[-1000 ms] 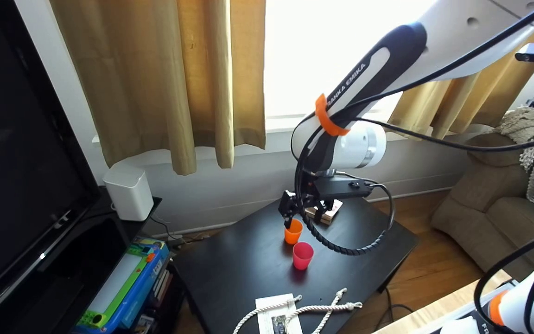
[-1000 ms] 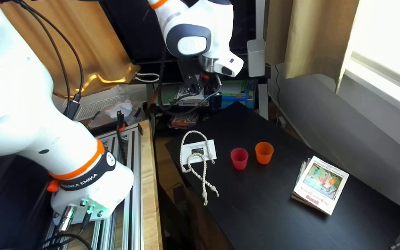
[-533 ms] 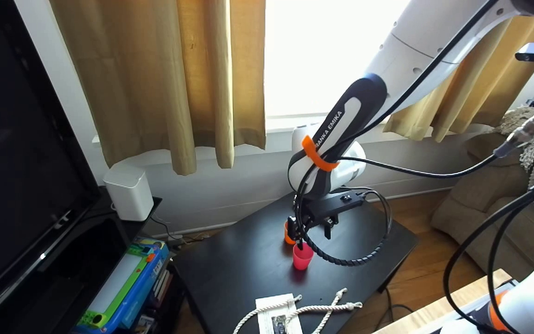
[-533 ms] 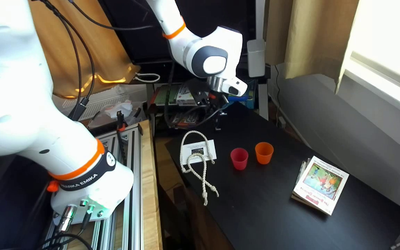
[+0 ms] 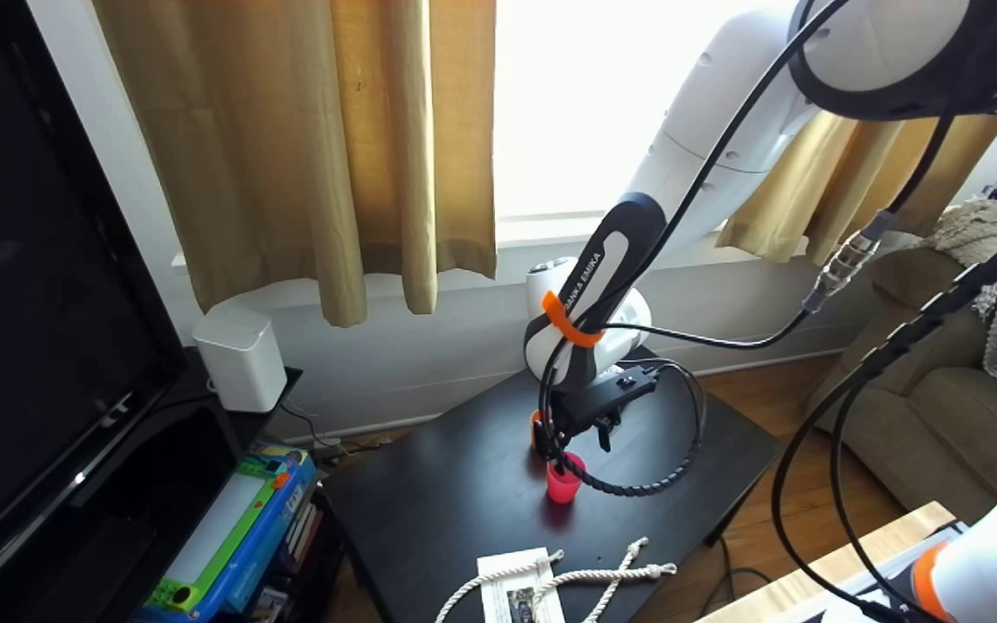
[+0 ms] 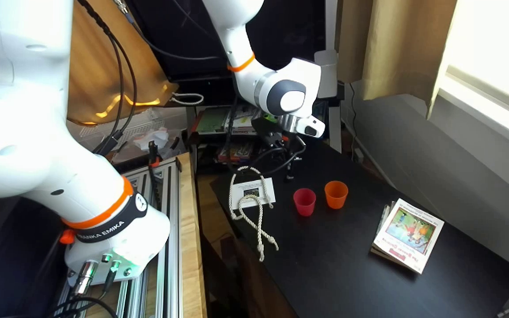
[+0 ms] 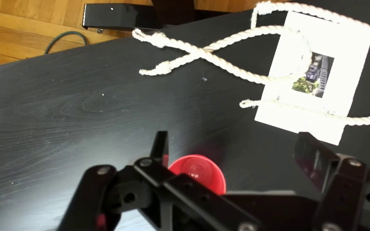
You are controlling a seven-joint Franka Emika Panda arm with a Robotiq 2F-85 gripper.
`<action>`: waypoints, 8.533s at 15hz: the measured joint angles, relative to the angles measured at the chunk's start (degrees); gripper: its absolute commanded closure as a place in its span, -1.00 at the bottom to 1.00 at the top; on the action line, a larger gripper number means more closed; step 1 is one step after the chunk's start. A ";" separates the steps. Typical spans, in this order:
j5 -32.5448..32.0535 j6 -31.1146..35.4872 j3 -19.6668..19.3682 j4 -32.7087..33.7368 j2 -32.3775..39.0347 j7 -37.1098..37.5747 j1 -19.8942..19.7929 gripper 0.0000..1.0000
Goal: Lay the pink cup on its side, then lay the orange cup on its side and turn the orange cup upside down then the pink cup
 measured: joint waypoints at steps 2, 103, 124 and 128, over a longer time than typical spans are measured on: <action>-0.02 0.00 -0.01 0.44 0.41 0.00 0.10 -1.00; -3.01 16.08 -22.42 15.48 20.05 34.89 18.43 -1.00; 3.09 19.73 -12.22 30.33 31.24 18.28 3.23 0.57; 4.06 19.56 -12.17 31.88 32.36 16.13 3.11 1.00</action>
